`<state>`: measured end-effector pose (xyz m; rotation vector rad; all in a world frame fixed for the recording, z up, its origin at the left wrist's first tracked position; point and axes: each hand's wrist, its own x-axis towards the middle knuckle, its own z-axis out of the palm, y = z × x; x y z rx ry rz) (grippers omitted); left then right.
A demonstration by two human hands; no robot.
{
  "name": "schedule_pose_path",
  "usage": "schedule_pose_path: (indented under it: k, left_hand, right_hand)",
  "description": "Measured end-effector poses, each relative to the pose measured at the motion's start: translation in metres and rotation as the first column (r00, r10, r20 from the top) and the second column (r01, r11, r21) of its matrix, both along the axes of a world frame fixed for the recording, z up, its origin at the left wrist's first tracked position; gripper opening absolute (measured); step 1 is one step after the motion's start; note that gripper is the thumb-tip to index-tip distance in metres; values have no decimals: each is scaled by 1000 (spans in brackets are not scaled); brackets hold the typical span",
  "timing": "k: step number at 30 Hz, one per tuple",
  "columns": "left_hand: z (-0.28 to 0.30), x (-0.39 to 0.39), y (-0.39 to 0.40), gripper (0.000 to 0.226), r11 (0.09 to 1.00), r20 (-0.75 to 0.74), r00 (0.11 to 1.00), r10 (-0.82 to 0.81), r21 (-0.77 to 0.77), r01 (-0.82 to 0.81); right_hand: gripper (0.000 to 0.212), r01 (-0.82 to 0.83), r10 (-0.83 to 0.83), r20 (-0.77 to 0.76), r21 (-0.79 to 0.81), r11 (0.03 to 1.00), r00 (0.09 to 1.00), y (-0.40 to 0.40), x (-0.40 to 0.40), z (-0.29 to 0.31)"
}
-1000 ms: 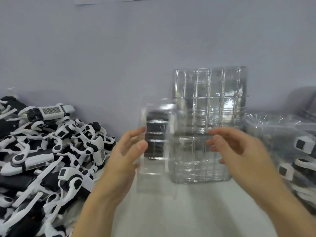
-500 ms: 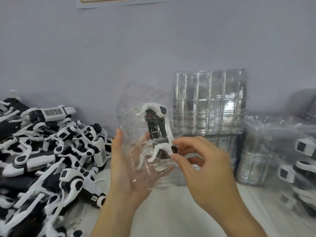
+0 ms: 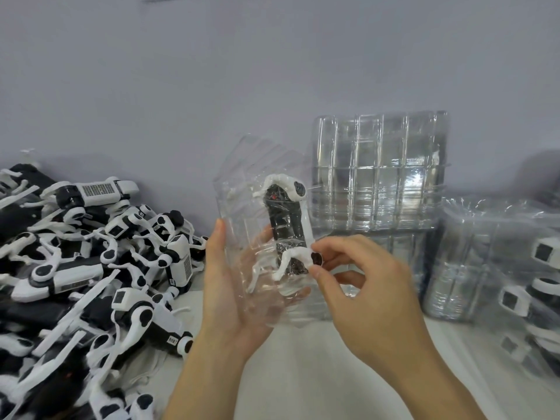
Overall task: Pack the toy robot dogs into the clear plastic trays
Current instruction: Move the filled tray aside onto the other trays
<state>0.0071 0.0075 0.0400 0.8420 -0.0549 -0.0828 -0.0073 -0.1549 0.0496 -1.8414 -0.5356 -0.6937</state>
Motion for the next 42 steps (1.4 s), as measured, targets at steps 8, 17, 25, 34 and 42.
schedule_pose_path:
  k: [8,17,25,34,42]
  left_hand:
    - [1,0,1,82,999,-4,999,45,21,-45]
    - [4,-3,-4,69,1000,36,999,25,12,-26]
    - [3,-4,0,82,986,8,995,101,131,-101]
    - [7,-11,-7,79,937,55,997,46,343,-62]
    - [7,-11,-13,84,953,61,994,95,283,-108]
  right_hand:
    - [29,-12,13,-27,24,1000,1000,1,-2,0]
    - [33,26,-24,-48,46,999,999,1,-2,-2]
    - [13,2,-2,-83,-1,1000,997,-8,-3,4]
    - [31,136,-151,90,155,979,984,-8,-9,23]
    - [25,184,-202,89,175,967,975,-12,-7,22]
